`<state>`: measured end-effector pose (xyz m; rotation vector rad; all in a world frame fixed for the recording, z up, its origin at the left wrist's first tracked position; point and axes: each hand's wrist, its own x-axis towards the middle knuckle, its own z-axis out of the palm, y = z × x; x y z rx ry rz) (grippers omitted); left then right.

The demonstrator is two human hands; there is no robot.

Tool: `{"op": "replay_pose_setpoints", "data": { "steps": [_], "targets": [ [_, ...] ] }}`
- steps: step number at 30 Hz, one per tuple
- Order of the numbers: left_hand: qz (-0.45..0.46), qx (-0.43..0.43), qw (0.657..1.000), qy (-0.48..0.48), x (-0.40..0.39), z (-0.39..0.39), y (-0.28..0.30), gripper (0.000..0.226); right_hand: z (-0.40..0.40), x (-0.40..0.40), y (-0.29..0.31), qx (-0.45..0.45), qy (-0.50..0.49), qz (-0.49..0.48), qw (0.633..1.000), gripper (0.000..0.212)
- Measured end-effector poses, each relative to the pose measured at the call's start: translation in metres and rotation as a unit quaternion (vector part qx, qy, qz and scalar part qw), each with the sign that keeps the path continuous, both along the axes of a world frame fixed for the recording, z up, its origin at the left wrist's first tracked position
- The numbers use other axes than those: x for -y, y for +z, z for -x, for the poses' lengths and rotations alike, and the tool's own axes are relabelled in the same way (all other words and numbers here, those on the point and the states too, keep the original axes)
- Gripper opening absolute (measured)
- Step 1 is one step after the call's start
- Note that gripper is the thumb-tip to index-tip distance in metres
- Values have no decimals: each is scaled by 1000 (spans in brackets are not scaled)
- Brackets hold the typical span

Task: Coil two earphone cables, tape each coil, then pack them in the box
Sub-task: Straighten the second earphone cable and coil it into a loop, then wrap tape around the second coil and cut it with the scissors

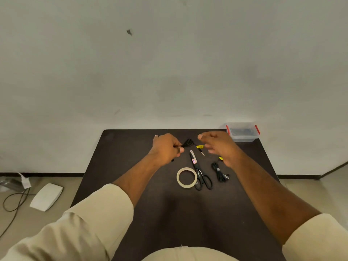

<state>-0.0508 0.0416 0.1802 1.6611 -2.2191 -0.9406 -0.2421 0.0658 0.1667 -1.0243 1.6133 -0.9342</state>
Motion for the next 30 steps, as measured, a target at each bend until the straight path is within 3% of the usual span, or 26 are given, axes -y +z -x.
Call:
{"op": "replay_pose_setpoints", "data": {
  "steps": [3,6,9,14,18,21,23,26,30],
  "targets": [
    [-29,55,998,-11,-2,13,-6,23,2,-4,-6,-152,166,160,961,46],
    [-80,29,996,-28,-2,21,-14,23,-1,-3,-19,-298,356,209,861,47],
    [-154,-63,986,-6,-2,20,-22,15,5,1,-26,-466,382,269,751,25],
    [-227,-74,971,25,1,19,-39,16,10,2,-52,-530,423,331,656,29],
    [-257,-75,963,32,5,16,-48,18,11,12,-66,-538,456,334,625,22],
    [-223,-13,975,2,11,17,-54,25,6,23,-72,-525,475,333,623,20],
    [-149,92,984,-22,11,23,-63,27,2,29,-79,-511,481,319,637,18],
    [-42,236,970,-49,-2,37,-87,25,4,32,-95,-491,482,284,668,18],
    [25,239,967,-80,-13,44,-121,24,13,26,-117,-451,489,218,714,22]
  ]
}}
